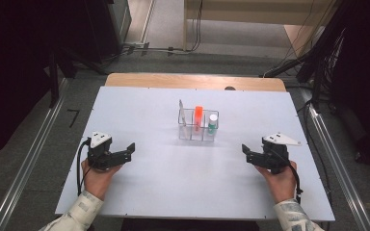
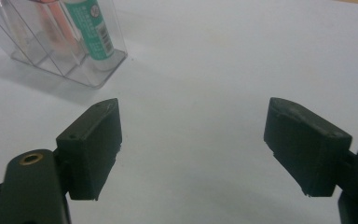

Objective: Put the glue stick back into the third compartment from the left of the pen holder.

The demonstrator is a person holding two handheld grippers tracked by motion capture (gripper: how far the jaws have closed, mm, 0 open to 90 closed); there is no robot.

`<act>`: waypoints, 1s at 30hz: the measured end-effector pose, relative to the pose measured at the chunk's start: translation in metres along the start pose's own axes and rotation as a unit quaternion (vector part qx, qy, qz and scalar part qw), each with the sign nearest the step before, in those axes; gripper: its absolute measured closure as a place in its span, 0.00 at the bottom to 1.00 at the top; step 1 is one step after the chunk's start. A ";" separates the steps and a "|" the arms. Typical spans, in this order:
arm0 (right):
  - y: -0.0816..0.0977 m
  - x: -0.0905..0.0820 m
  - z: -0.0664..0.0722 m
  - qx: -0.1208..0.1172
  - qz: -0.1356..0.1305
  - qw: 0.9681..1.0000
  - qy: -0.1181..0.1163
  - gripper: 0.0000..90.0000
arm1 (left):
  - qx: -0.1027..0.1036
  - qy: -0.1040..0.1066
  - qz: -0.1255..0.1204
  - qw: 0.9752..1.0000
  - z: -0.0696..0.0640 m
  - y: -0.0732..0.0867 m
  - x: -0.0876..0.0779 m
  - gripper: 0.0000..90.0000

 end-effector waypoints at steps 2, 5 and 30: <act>0.003 -0.004 -0.004 0.004 0.001 1.000 0.001 0.20 | 0.002 0.002 0.000 1.000 -0.002 0.000 -0.001 0.11; 0.007 -0.008 -0.008 0.003 0.005 1.000 0.007 0.19 | 0.006 0.008 -0.003 1.000 -0.007 0.001 -0.004 0.11; 0.028 -0.041 -0.041 0.039 0.000 0.999 0.025 0.19 | 0.029 0.011 -0.024 0.999 -0.014 0.014 -0.037 0.11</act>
Point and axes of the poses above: each handheld gripper's, and its own axes: x roughly forward along the jaws, y roughly out of its underside, z roughly to its left, the point moved 5 cm from there along x, roughly forward along the jaws, and after that the axes turned 6 degrees about y, right-handed, at the moved point
